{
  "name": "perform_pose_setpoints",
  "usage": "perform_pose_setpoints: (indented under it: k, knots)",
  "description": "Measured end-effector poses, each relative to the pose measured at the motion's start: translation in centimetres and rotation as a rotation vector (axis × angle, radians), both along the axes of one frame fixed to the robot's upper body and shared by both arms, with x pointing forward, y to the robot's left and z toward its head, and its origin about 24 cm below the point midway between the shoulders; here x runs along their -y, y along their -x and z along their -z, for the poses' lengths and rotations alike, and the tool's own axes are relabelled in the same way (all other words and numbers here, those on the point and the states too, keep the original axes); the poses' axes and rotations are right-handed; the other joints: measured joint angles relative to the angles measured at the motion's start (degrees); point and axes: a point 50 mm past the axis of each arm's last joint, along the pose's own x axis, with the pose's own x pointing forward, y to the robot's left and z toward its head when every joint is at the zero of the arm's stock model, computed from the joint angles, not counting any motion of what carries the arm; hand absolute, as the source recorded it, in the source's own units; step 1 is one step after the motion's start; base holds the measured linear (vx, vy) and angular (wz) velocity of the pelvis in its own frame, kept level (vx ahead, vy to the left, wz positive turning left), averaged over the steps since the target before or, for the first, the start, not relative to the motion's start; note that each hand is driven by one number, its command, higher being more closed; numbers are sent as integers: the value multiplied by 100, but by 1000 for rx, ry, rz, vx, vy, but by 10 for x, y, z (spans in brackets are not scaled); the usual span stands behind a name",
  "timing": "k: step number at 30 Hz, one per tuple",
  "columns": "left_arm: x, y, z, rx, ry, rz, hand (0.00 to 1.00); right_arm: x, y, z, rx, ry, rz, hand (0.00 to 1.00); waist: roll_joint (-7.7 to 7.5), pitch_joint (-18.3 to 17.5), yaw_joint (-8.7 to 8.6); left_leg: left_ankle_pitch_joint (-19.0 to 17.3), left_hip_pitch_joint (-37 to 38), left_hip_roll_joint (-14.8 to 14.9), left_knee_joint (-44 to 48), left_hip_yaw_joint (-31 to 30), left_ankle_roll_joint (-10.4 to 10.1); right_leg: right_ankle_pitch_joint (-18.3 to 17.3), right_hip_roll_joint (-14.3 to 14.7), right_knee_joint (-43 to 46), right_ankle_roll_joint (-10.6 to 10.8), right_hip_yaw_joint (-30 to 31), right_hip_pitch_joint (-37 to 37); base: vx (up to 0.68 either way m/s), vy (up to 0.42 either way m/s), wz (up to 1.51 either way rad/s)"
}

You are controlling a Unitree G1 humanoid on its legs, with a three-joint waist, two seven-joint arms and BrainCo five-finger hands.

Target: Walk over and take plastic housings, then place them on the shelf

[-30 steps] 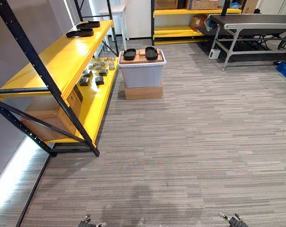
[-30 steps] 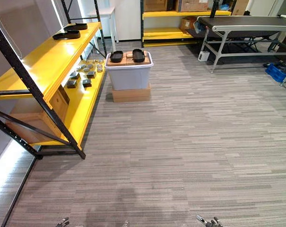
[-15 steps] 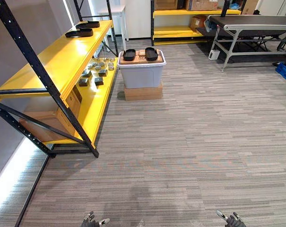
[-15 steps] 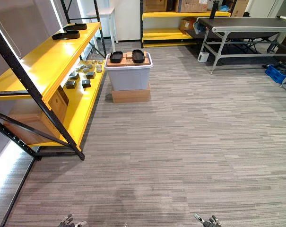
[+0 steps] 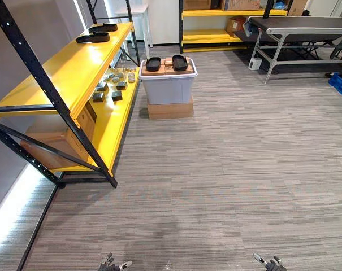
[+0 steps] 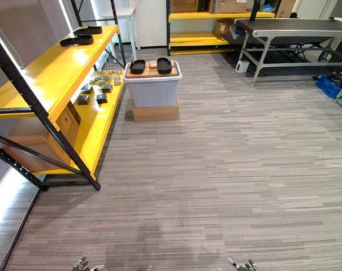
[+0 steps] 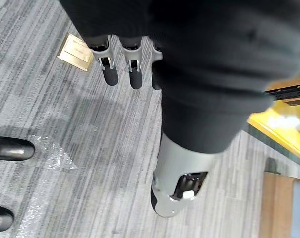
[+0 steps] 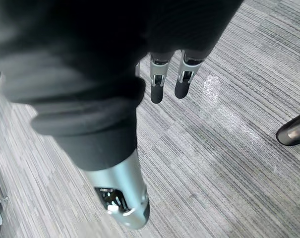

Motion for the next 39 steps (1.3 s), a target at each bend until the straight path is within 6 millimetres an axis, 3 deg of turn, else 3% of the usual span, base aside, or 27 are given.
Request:
perform_pose_setpoints:
  k: [2, 4, 5, 6, 7, 10, 12, 13, 14, 15, 16, 18, 19, 20, 21, 22, 26, 28, 29, 30, 31, 32, 34, 35, 36, 37, 39]
  knots:
    - [1, -3, -1, 6, -2, -4, 0, -2, -7, -1, 13, -1, -12, 0, 18, 36, 2, -131, -116, 13, 163, 36, 66, -50, -10, 133, 44, 18, -118, -12, 2, -20]
    - [1, -18, -6, 53, -1, -5, 0, -5, -21, -5, 41, -5, -34, 0, 76, 318, 70, -594, -330, 183, 854, 166, 134, -629, -40, 2058, 416, -82, -983, -22, 15, -34]
    - [0, -19, -6, 55, -4, -2, 0, -6, -23, -5, 46, -5, -42, 0, 66, 380, 83, -667, -320, 206, 940, 188, 135, -706, -83, 2686, 481, -123, -1265, -6, 72, -17]
    - [-1, -24, -8, 55, -21, 47, 0, -9, -24, -5, 40, -6, -66, 0, -10, 509, 47, -723, -151, 115, 967, 152, 166, -867, -431, 4240, 500, -521, -1991, 42, 77, 6]
    - [-1, -23, -8, 51, -25, 61, 0, -9, -21, -4, 29, -6, -70, 0, -35, 528, 11, -727, -38, 84, 914, 126, 199, -959, -559, 4432, 491, -669, -2087, 86, 75, 16]
    - [-4, -24, -8, 37, -38, 79, 0, -13, -22, -2, 21, -10, -98, 0, -6, 563, -131, -886, 327, 170, 666, 78, 220, -994, -564, 3309, 387, -977, -2371, 247, -26, 10]
    - [-7, -39, -11, 53, -53, 102, 0, -15, -22, -2, 19, -15, -111, 0, 25, 653, -297, -1035, 443, 365, 579, -147, 81, -402, -413, 1729, 286, -1011, -2495, 448, -187, 55]
    - [-6, -46, -12, 61, -55, 112, 0, -13, -18, -1, 12, -15, -97, 0, 31, 677, -398, -1134, 566, 479, 527, -296, -47, 160, -417, 1388, 271, -1001, -2538, 471, -232, 66]
    - [-5, -48, -12, 57, -60, 124, 0, -12, -15, 0, 7, -15, -87, 0, 55, 666, -452, -1166, 635, 582, 484, -345, -135, 404, -366, 1478, 216, -1018, -2498, 560, -297, 66]
    - [-4, -47, -11, 45, -64, 140, 0, -11, -8, 2, -6, -17, -76, 0, 146, 600, -474, -1229, 660, 777, 655, -386, -277, 365, -200, 1858, -204, -1023, -2584, 624, -320, 30]
    - [-3, -48, -11, 47, -67, 146, 0, -12, -8, 2, -4, -24, -63, 0, 144, 609, -428, -1242, 513, 867, 1169, -346, -303, 104, -160, 2182, -390, -1014, -2630, 649, -330, 15]
    - [-3, -42, -8, 36, -49, 95, 0, -13, -4, 4, -12, -29, -61, 0, 149, 644, -430, -967, -88, 1090, 3177, -348, -697, -325, -105, 2341, -573, -1037, -2207, 688, -280, 2]
    - [-3, -37, -6, 32, -39, 62, 0, -14, -1, 5, -18, -33, -62, 0, 212, 689, -397, -483, -691, 1406, 4968, -343, -831, -494, 34, 2123, -648, -1045, -1660, 823, -287, -1]
    - [-4, -31, -5, 21, -35, 44, 0, -18, -1, 6, -20, -45, -66, 0, 210, 745, -355, -474, -1154, 1713, 6405, -223, -795, -538, 194, 1752, -707, -1002, -1004, 673, -222, -10]
    - [-6, -29, -4, 17, -34, 30, 0, -21, -1, 7, -20, -50, -71, 0, 177, 781, -310, -484, -1356, 1822, 6897, -126, -771, -549, 245, 1523, -724, -957, -666, 608, -204, -19]
    - [-6, -25, -3, 9, -34, 18, 0, -23, -1, 8, -23, -54, -76, 0, 75, 833, -220, -566, -1759, 1916, 7410, 101, -563, -553, 274, 1061, -722, -847, -72, 570, -178, -29]
    - [-1, -12, 1, -12, -16, 4, 0, -24, -21, 1, 12, -38, -123, 0, 35, 853, 134, -658, -3057, 1583, 5925, 486, -561, -727, 169, 428, -642, -429, 638, 517, -71, -50]
    - [4, -4, 4, -30, -3, 11, 0, -19, -27, -2, 21, -19, -144, 0, -11, 866, 308, -302, -3236, 916, 2780, 373, -497, -976, -42, 237, -431, -279, 1013, 666, 78, -47]
    - [8, 1, 6, -44, 7, 10, 0, -15, -27, -3, 20, -7, -144, 0, 73, 821, 380, -56, -3257, 831, 1802, 304, -547, -1075, -32, 105, -315, -167, 1216, 714, 167, -56]
    - [8, 6, 8, -59, 9, 7, 0, -14, -24, -3, 13, -4, -137, 0, 61, 816, 443, 386, -3317, 761, 1757, 188, -412, -1190, -62, 8, -165, -82, 1427, 513, 164, -42]
    - [9, 15, 10, -83, 11, -1, 0, -17, -19, 1, -12, -9, -149, 0, -63, 683, 451, 901, -3291, 524, 1884, 15, 52, -1234, -217, 112, -63, -57, 1542, 701, 210, -15]
    - [10, 16, 10, -85, 14, -1, 0, -19, -17, 2, -23, -10, -158, 0, -138, 618, 406, 1047, -3271, 394, 1885, -55, 262, -1293, -328, 423, 46, -96, 1467, 755, 210, 14]
    - [8, 15, 11, -92, 14, -4, 0, -22, -10, 7, -46, -27, -141, 0, -252, 628, 364, 1082, -2960, 208, 2072, -137, 402, -1237, -621, 2592, 505, -49, 746, 767, 206, 34]
    - [6, 19, 12, -106, 10, -5, 0, -27, -4, 10, -62, -49, -128, 0, -364, 681, 369, 867, -2576, 85, 2225, -143, 548, -471, -812, 4020, 917, -52, 350, 741, 164, 39]
    - [5, 21, 12, -119, 10, -3, 0, -31, 4, 14, -87, -65, -124, 0, -407, 667, 318, 662, -2205, 10, 2172, -214, 579, 457, -980, 4927, 1072, -95, 49, 865, 132, 48]
    - [6, 22, 13, -124, 9, 13, 0, -34, 9, 16, -100, -73, -131, 0, -401, 667, 254, 476, -1685, -54, 2012, -353, 583, 450, -1299, 5895, 937, -485, -309, 713, 64, 45]
    - [10, 20, 13, -121, 12, 35, 0, -37, 7, 16, -93, -79, -137, 0, -294, 676, 135, 347, -972, -24, 1601, -522, 559, -60, -1617, 6503, 427, -1050, -807, 544, 21, 44]
